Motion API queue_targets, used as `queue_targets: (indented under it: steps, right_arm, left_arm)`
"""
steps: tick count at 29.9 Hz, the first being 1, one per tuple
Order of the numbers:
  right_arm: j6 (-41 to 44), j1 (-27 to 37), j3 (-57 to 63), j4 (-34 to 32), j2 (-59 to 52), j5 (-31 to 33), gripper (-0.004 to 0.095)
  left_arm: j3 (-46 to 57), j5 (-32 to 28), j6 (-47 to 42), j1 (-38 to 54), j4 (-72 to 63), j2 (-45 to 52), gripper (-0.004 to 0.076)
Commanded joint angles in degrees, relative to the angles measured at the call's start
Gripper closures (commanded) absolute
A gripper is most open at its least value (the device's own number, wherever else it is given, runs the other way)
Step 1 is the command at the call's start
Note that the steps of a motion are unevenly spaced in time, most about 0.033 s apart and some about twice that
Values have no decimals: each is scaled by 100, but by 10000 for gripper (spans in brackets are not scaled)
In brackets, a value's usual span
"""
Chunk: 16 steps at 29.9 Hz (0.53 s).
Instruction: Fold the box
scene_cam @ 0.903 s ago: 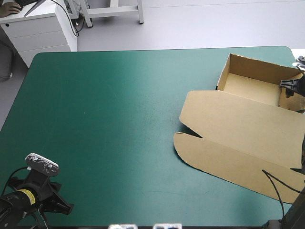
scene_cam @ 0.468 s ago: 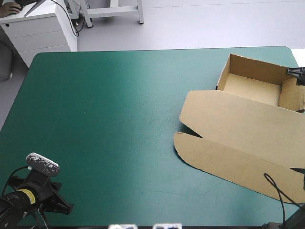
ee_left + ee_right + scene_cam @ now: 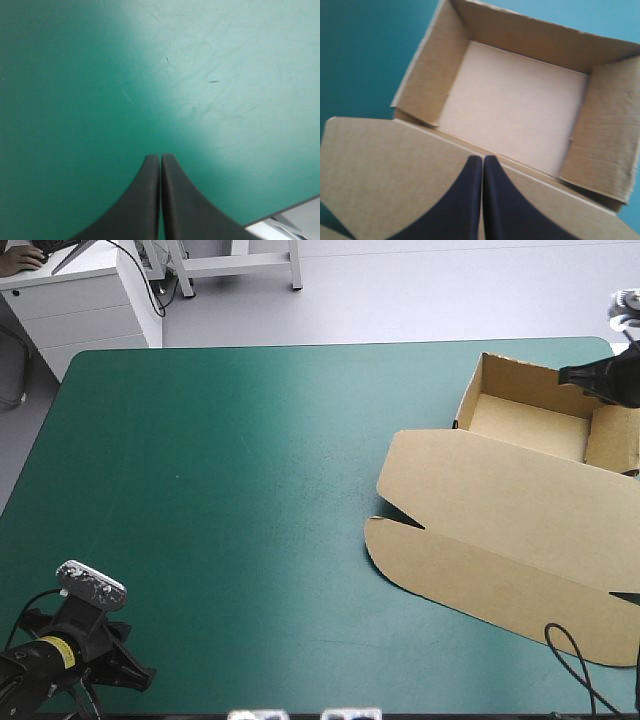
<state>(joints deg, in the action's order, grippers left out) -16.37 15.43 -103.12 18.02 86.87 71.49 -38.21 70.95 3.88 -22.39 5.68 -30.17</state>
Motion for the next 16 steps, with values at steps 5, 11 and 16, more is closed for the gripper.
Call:
queue_targets:
  steps: [5,11,16]
  right_arm:
    - [-276,-1502,426,15,-1177,-161,916]
    - [-210,-2284,1901,-140,-2357,-816,916]
    - [-210,-2383,3470,-152,-3474,-1491,916]
  left_arm:
    - [-132,-527,-25,1,-476,-29,731]
    - [-132,-671,-25,1,-426,-25,731]
    - [-109,-838,-25,1,-426,27,731]
